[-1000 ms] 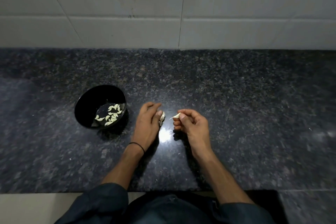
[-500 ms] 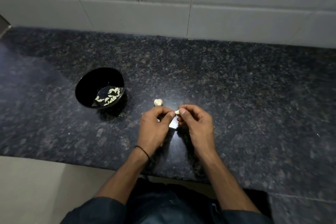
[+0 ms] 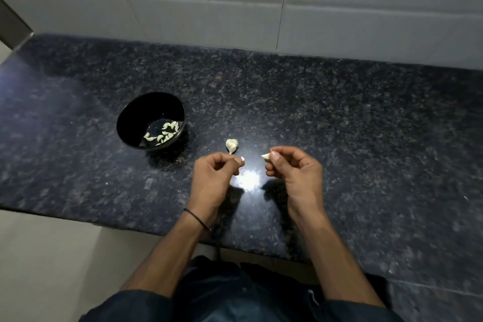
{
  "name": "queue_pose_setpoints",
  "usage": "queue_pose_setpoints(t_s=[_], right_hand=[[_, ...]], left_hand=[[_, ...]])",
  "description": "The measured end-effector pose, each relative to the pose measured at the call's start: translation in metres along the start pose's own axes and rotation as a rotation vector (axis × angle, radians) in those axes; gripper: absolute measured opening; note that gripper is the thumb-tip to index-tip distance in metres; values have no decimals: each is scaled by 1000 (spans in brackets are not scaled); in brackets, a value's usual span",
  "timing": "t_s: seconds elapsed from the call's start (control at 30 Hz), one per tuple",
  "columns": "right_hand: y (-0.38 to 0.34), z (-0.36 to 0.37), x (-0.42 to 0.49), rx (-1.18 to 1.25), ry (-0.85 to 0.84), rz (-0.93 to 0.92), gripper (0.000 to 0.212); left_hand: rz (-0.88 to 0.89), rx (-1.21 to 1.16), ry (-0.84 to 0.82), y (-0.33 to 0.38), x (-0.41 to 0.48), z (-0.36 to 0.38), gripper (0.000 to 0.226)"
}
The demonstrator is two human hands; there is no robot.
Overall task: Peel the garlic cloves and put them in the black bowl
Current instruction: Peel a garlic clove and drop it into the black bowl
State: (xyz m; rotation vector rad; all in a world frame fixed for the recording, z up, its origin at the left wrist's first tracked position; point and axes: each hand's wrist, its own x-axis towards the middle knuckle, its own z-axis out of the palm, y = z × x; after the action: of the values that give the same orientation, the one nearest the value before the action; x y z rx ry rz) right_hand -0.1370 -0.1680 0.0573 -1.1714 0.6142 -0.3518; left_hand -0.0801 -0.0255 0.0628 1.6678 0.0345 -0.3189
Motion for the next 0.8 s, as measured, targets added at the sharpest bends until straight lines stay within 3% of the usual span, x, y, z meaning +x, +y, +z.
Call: queue_pose_setpoints(t_s=[0.2, 0.37, 0.67, 0.8], right_hand=[[6, 17, -1, -33, 37, 12, 9], [15, 24, -4, -137, 117, 40, 8], [14, 30, -3, -253, 207, 14, 13], [14, 32, -1, -325, 201, -16, 15]], left_hand=[[126, 335, -111, -19, 20, 0, 9], [154, 441, -178, -24, 30, 6, 8], [241, 389, -307, -27, 48, 5, 31], [189, 264, -368, -29, 52, 4, 17]])
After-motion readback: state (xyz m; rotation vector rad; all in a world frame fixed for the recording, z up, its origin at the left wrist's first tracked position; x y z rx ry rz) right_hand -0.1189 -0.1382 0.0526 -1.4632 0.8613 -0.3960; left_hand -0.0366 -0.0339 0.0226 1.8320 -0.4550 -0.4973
